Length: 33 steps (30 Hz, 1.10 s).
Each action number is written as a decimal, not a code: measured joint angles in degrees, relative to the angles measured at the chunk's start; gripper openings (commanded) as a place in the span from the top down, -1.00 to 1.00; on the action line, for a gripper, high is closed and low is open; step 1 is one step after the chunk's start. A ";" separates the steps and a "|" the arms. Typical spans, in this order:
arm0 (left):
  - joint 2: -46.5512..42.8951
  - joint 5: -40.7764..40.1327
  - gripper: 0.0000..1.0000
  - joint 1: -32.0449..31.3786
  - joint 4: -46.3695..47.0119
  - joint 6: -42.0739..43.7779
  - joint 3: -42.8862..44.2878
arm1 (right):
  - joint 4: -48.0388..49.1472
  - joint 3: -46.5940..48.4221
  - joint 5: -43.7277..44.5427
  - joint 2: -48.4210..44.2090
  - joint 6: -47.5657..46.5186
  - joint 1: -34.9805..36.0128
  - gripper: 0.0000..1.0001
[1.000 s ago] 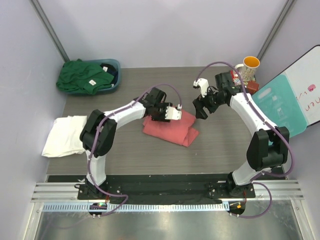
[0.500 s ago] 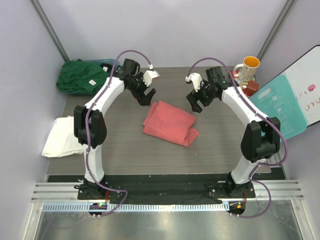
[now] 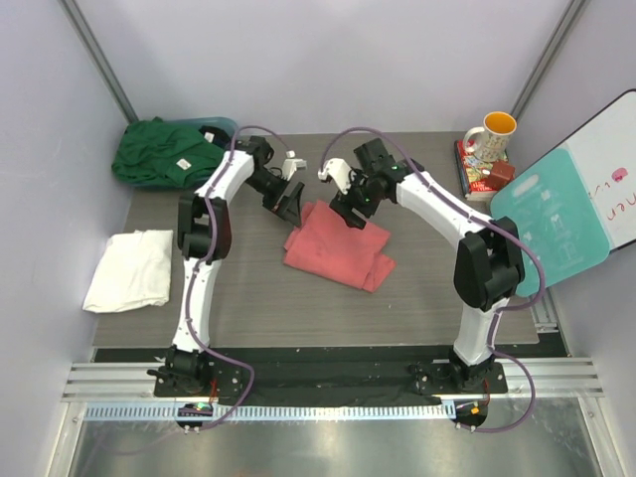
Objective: Fold and stack the t-shirts
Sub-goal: Put the neatly folded tshirt into the corner of the board with the left arm
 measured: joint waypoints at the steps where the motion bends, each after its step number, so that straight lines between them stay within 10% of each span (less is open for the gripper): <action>1: 0.26 1.03 -0.99 0.00 -0.68 -0.13 0.00 | -0.07 -0.55 -0.26 0.02 -0.42 0.70 -0.47; 33: 4.94 16.24 -1.00 -4.63 -5.84 -5.62 -0.17 | 1.57 -13.40 1.64 3.50 -4.72 -0.39 -0.43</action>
